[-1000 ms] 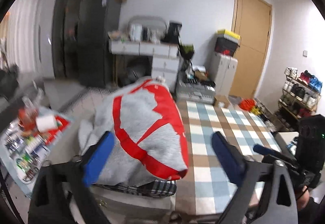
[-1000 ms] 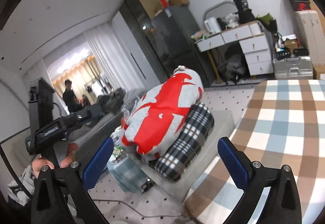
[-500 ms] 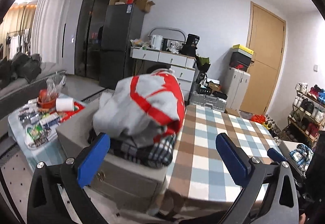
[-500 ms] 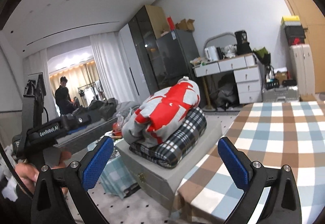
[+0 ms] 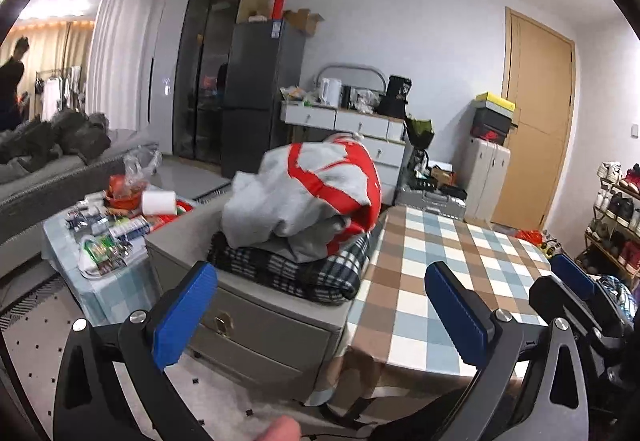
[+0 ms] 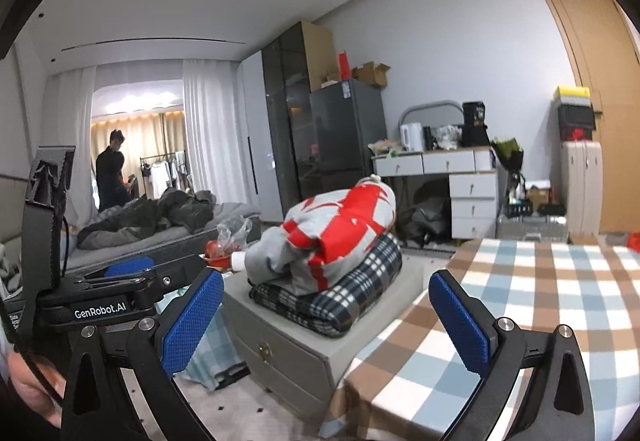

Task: Fold large clothes

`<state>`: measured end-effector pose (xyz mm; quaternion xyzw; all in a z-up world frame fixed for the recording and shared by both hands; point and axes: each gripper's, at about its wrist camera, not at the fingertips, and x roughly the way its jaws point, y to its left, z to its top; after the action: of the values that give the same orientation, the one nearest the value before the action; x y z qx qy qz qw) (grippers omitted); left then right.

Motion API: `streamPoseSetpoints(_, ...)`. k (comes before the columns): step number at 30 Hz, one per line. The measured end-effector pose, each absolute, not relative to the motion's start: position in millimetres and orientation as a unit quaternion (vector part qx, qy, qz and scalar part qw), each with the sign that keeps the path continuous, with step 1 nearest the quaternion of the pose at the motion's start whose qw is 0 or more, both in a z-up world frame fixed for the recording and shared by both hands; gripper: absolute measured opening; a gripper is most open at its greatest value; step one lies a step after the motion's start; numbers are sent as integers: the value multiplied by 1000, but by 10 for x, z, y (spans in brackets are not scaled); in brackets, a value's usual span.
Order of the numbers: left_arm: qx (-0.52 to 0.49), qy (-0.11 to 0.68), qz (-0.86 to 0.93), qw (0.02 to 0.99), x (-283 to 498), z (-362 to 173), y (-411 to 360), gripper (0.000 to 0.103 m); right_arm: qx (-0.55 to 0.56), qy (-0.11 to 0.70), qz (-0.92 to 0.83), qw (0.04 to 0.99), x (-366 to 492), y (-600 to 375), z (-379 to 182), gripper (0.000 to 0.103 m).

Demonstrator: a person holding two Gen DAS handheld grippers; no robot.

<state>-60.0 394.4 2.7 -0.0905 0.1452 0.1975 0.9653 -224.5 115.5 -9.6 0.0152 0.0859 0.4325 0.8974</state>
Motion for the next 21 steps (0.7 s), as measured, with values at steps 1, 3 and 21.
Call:
streamPoseSetpoints(1, -89, 144, 197, 966, -618, 9, 3934, 102, 11, 85, 431, 898, -2274, 1167, -92, 103)
streamPoseSetpoints(3, -90, 142, 190, 967, -655, 15, 3917, 102, 6, 80, 427, 901, -2341, 1183, -85, 103)
streamPoseSetpoints(21, -80, 149, 180, 969, -717, -75, 3804, 102, 10, 80, 430, 899, -2438, 1150, -81, 103)
